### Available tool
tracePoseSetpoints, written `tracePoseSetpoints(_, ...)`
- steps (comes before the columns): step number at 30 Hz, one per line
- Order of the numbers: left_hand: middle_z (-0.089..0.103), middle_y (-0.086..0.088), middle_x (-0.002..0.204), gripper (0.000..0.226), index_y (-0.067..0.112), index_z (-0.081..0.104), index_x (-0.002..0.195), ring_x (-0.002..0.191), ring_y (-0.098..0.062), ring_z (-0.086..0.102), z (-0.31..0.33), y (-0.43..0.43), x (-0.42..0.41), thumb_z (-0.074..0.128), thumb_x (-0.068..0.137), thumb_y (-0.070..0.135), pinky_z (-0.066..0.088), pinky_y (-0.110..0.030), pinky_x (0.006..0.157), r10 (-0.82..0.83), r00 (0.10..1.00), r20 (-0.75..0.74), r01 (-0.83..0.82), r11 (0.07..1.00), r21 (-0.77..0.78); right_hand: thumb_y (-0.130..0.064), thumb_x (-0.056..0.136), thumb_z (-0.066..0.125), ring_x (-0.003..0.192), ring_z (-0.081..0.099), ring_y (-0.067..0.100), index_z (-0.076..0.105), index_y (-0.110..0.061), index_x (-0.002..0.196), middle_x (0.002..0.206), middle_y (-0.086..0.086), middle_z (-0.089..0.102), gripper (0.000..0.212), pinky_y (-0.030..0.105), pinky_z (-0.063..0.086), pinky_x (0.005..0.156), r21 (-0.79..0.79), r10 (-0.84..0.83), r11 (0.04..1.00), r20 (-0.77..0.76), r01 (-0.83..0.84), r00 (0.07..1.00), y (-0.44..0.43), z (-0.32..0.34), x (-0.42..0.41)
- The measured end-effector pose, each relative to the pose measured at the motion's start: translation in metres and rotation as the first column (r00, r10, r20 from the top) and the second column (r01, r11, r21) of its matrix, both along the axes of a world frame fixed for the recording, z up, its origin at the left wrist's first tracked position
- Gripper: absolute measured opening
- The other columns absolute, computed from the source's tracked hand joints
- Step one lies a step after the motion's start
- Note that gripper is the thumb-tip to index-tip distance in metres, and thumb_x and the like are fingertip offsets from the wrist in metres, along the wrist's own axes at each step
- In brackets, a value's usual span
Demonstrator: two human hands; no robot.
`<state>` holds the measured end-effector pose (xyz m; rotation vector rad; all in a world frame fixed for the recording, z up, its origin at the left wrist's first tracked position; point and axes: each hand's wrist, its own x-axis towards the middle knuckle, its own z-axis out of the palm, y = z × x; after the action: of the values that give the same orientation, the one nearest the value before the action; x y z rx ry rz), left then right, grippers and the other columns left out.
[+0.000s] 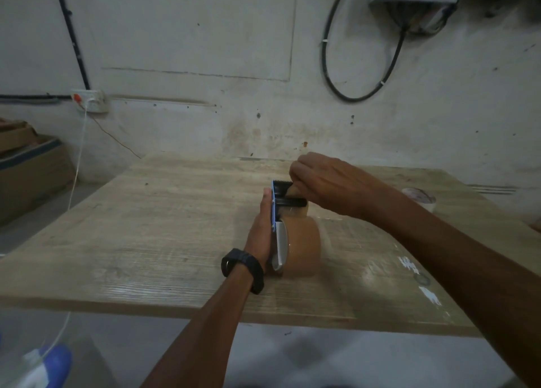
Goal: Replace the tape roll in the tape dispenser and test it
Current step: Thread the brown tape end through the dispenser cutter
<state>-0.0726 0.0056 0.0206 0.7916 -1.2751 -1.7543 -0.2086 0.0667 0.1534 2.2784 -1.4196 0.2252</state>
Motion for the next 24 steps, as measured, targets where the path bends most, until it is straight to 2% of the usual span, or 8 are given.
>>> tracePoseSetpoints(4, 0.073, -0.010, 0.091, 0.075, 0.022, 0.067, 0.111, 0.086, -0.029, 0.067, -0.002, -0.003, -0.002, 0.036, 0.074, 0.079, 0.049, -0.055, 0.098, 0.028, 1.000, -0.008, -0.028, 1.000, -0.003, -0.019, 0.105, 0.049, 0.079, 0.042, 0.014, 0.057, -0.008, 0.107, 0.097, 0.006, 0.054, 0.014, 0.026, 0.034, 0.068, 0.023, 0.021, 1.000, -0.026, -0.021, 0.999, -0.004, 0.001, 0.002)
tracePoseSetpoints(6, 0.073, -0.011, 0.094, 0.076, 0.019, 0.067, 0.115, 0.086, -0.027, 0.068, -0.001, -0.003, -0.003, 0.036, 0.077, 0.078, 0.050, -0.053, 0.096, 0.028, 1.000, -0.014, -0.027, 0.999, 0.021, -0.018, 0.105, 0.050, 0.080, 0.043, 0.014, 0.057, -0.009, 0.107, 0.098, 0.006, 0.057, 0.012, 0.028, 0.040, 0.067, 0.008, 0.042, 0.999, -0.030, -0.042, 0.999, -0.008, -0.001, 0.001)
tracePoseSetpoints(8, 0.073, -0.008, 0.089, 0.079, 0.017, 0.067, 0.115, 0.082, -0.024, 0.069, -0.002, -0.005, -0.003, 0.037, 0.076, 0.078, 0.053, -0.048, 0.089, 0.021, 1.000, -0.014, -0.021, 1.000, 0.007, -0.017, 0.105, 0.050, 0.079, 0.044, 0.014, 0.057, -0.009, 0.104, 0.098, 0.008, 0.059, 0.011, 0.031, 0.047, 0.067, -0.016, 0.054, 0.998, -0.018, -0.054, 0.998, -0.012, -0.002, 0.001)
tracePoseSetpoints(11, 0.071, -0.005, 0.079, 0.072, 0.018, 0.068, 0.100, 0.072, -0.021, 0.067, -0.004, -0.008, -0.003, 0.035, 0.079, 0.078, 0.052, -0.041, 0.079, 0.013, 1.000, -0.026, -0.013, 1.000, 0.013, -0.013, 0.101, 0.056, 0.078, 0.041, 0.013, 0.059, -0.007, 0.101, 0.095, 0.011, 0.061, 0.007, 0.029, 0.044, 0.064, -0.047, 0.097, 0.994, -0.042, -0.099, 0.994, -0.015, -0.003, 0.002)
tracePoseSetpoints(15, 0.070, -0.002, 0.072, 0.073, 0.020, 0.068, 0.092, 0.070, -0.022, 0.064, -0.006, -0.011, -0.002, 0.038, 0.079, 0.085, 0.048, -0.045, 0.084, 0.004, 1.000, -0.023, -0.005, 1.000, -0.010, -0.009, 0.097, 0.062, 0.075, 0.039, 0.013, 0.060, -0.006, 0.099, 0.089, 0.011, 0.061, 0.004, 0.029, 0.045, 0.060, -0.080, 0.153, 0.983, -0.123, -0.163, 0.981, -0.016, 0.000, 0.001)
tracePoseSetpoints(18, 0.069, -0.005, 0.075, 0.079, 0.018, 0.070, 0.091, 0.070, -0.023, 0.063, -0.007, -0.012, -0.001, 0.041, 0.070, 0.089, 0.048, -0.043, 0.083, -0.015, 1.000, -0.009, 0.015, 1.000, -0.006, -0.014, 0.100, 0.056, 0.079, 0.042, 0.015, 0.060, -0.004, 0.105, 0.096, 0.014, 0.062, 0.011, 0.034, 0.051, 0.066, -0.057, 0.149, 0.986, -0.138, -0.158, 0.979, -0.014, 0.004, 0.003)
tracePoseSetpoints(22, 0.070, -0.003, 0.069, 0.071, 0.017, 0.068, 0.091, 0.064, -0.020, 0.064, -0.005, -0.009, 0.000, 0.034, 0.086, 0.079, 0.049, -0.035, 0.069, -0.040, 0.999, -0.026, 0.041, 0.999, 0.026, -0.026, 0.094, 0.032, 0.086, 0.051, 0.022, 0.058, -0.002, 0.108, 0.101, 0.016, 0.062, 0.038, 0.033, 0.048, 0.070, -0.010, 0.144, 0.989, -0.164, -0.148, 0.976, -0.013, 0.011, 0.011)
tracePoseSetpoints(24, 0.072, -0.002, 0.069, 0.068, 0.018, 0.069, 0.095, 0.065, -0.021, 0.066, -0.004, -0.008, -0.001, 0.032, 0.090, 0.075, 0.050, -0.036, 0.071, -0.034, 0.999, -0.005, 0.034, 0.999, -0.005, -0.023, 0.094, 0.041, 0.087, 0.052, 0.024, 0.059, -0.001, 0.109, 0.102, 0.017, 0.063, 0.033, 0.032, 0.046, 0.069, -0.020, 0.161, 0.986, -0.192, -0.167, 0.968, -0.014, 0.012, 0.014)
